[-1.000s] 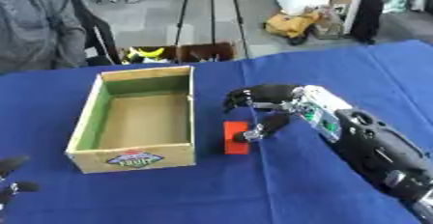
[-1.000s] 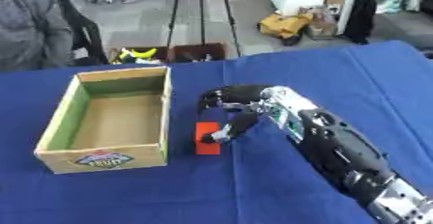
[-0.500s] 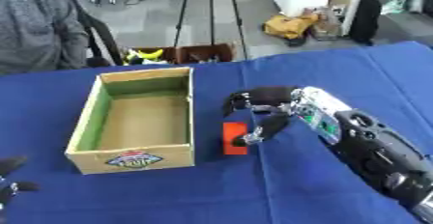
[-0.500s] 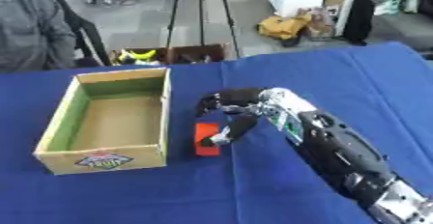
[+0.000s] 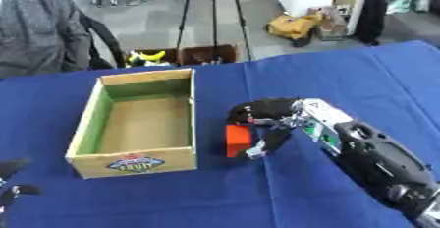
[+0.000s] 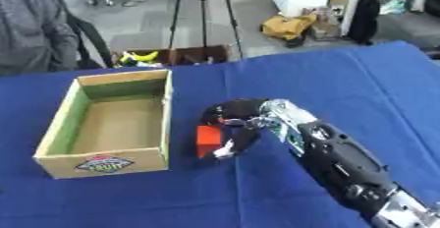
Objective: Pick up objects on the table and place them in the box.
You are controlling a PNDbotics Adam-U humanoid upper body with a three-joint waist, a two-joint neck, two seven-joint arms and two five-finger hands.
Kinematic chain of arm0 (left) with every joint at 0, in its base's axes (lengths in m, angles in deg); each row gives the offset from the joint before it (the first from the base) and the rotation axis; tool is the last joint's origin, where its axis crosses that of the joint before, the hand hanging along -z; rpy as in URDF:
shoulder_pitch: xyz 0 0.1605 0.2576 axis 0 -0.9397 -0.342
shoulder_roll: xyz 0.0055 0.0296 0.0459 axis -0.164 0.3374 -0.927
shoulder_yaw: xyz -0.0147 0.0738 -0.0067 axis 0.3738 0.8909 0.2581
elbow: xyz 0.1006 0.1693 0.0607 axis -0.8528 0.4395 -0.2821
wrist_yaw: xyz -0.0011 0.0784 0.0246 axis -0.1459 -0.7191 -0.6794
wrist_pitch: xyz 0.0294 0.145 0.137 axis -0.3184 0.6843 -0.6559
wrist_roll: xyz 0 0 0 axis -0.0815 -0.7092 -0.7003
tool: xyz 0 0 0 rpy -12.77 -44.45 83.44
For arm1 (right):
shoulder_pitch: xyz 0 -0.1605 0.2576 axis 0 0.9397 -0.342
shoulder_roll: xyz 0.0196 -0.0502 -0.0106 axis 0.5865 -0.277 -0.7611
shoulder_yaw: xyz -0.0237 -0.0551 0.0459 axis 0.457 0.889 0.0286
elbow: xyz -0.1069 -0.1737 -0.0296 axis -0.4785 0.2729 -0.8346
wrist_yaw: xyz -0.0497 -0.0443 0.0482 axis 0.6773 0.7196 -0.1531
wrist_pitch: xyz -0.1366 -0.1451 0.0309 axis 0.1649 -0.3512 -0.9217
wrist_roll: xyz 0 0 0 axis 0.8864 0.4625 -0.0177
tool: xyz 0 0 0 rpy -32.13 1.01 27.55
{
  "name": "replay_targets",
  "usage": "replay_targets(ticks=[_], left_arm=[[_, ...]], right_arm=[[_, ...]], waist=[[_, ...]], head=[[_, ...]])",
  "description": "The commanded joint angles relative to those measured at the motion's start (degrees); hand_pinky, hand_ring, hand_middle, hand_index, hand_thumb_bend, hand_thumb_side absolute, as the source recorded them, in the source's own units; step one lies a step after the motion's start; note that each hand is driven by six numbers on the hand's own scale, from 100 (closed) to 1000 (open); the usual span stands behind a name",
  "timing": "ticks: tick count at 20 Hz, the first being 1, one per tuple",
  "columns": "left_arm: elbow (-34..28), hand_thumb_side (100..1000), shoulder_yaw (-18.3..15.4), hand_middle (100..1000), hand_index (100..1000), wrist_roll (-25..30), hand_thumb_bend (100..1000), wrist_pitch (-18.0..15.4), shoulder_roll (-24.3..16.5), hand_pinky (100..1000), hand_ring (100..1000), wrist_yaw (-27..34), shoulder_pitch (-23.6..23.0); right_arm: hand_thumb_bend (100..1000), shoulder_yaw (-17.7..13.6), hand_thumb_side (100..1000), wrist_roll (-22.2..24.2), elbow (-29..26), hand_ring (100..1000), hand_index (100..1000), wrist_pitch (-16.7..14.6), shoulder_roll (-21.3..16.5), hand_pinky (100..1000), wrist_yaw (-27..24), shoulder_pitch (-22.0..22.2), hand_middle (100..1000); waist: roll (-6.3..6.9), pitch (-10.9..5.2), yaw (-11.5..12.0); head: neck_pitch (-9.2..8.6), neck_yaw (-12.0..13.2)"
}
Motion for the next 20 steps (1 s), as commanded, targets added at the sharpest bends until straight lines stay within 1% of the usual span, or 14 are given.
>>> replay_targets(ticks=[1, 2, 3, 4, 5, 6, 7, 8, 10, 12, 16, 17, 18, 20], left_arm=[[-1.31, 989, -0.51, 650, 667, -0.29, 100, -0.1, -0.54, 532, 821, -0.05, 0.6], [-1.33, 990, -0.51, 649, 667, -0.29, 100, -0.1, -0.53, 532, 820, -0.05, 0.61], [-1.33, 990, -0.51, 649, 667, -0.3, 100, -0.11, -0.51, 532, 820, -0.04, 0.61], [-1.33, 990, -0.52, 649, 667, -0.32, 100, -0.1, -0.51, 532, 820, -0.03, 0.6], [-1.32, 990, -0.52, 649, 667, -0.33, 100, -0.1, -0.51, 532, 820, -0.03, 0.58], [-1.32, 990, -0.53, 649, 667, -0.35, 100, -0.1, -0.51, 532, 820, -0.04, 0.58], [-1.32, 990, -0.54, 649, 667, -0.36, 100, -0.11, -0.51, 532, 820, -0.04, 0.58], [-1.33, 989, -0.56, 648, 667, -0.37, 100, -0.11, -0.51, 532, 820, -0.04, 0.59], [-1.34, 989, -0.59, 648, 667, -0.41, 100, -0.12, -0.49, 531, 820, -0.04, 0.6], [-1.34, 989, -0.63, 648, 667, -0.46, 100, -0.12, -0.49, 532, 820, -0.05, 0.59], [-1.44, 985, -0.88, 647, 666, -0.66, 100, -0.18, -0.68, 532, 819, -0.18, 0.58], [-1.49, 985, -0.98, 647, 666, -0.75, 100, -0.21, -0.76, 532, 819, -0.23, 0.58], [-1.53, 984, -1.04, 647, 666, -0.83, 100, -0.22, -0.85, 532, 819, -0.3, 0.58], [-1.61, 983, -1.12, 647, 666, -0.93, 100, -0.23, -1.01, 532, 819, -0.42, 0.59]], right_arm=[[388, -0.13, 891, -1.2, 0.13, 986, 821, -0.24, -0.49, 775, 1.49, -0.76, 880], [368, -0.12, 848, -1.52, 0.19, 984, 801, -0.24, -0.45, 774, 1.73, -0.77, 876], [322, -0.13, 720, -1.86, 0.22, 978, 761, -0.18, -0.45, 771, 1.91, -0.78, 868], [292, -0.12, 633, -2.18, 0.22, 977, 732, -0.09, -0.5, 770, 2.09, -0.75, 866], [214, -0.09, 467, -2.4, 0.2, 973, 675, 0.03, -0.57, 766, 2.25, -0.7, 857], [163, -0.15, 443, -2.64, 0.15, 970, 645, 0.32, -0.66, 765, 2.35, -0.63, 852], [100, -0.18, 392, -2.93, 0.09, 968, 582, 0.68, -0.74, 762, 2.37, -0.55, 844], [100, -0.25, 352, -3.3, 0.02, 961, 533, 1.16, -0.81, 756, 2.3, -0.49, 832], [100, -0.37, 289, -4.32, -0.32, 956, 447, 2.1, -0.96, 750, 1.8, -0.42, 817], [100, -0.53, 255, -5.37, -1.15, 953, 402, 3.0, -1.37, 745, 0.65, -0.43, 810], [100, -0.97, 228, -6.23, -5.14, 949, 384, 4.45, -3.64, 746, -3.48, -0.71, 810], [100, -1.22, 299, -6.32, -6.78, 945, 383, 4.89, -4.69, 747, -4.95, -0.81, 812], [100, -1.51, 220, -6.38, -8.49, 942, 383, 5.43, -5.83, 748, -6.47, -0.93, 811], [100, -2.23, 208, -6.55, -11.83, 930, 381, 6.74, -8.19, 748, -9.53, -1.23, 810]], waist=[[-0.1, -1.0, -0.03], [-0.1, -0.99, -0.02], [-0.1, -0.99, -0.02], [-0.1, -0.98, -0.03], [-0.09, -0.98, -0.03], [-0.09, -0.98, -0.03], [-0.09, -0.97, -0.04], [-0.09, -0.97, -0.04], [-0.09, -0.96, -0.07], [-0.12, -1.0, -0.09], [-0.35, -1.26, -0.17], [-0.46, -1.33, -0.19], [-0.6, -1.4, -0.19], [-0.89, -1.54, -0.14]], head=[[-0.24, -0.09], [-0.27, -0.1], [-0.3, -0.1], [-0.3, -0.09], [-0.3, -0.1], [-0.31, -0.11], [-0.33, -0.11], [-0.36, -0.11], [-0.4, -0.06], [-0.39, -0.03], [-0.31, 0.21], [-0.31, 0.31], [-0.33, 0.42], [-0.39, 0.58]])
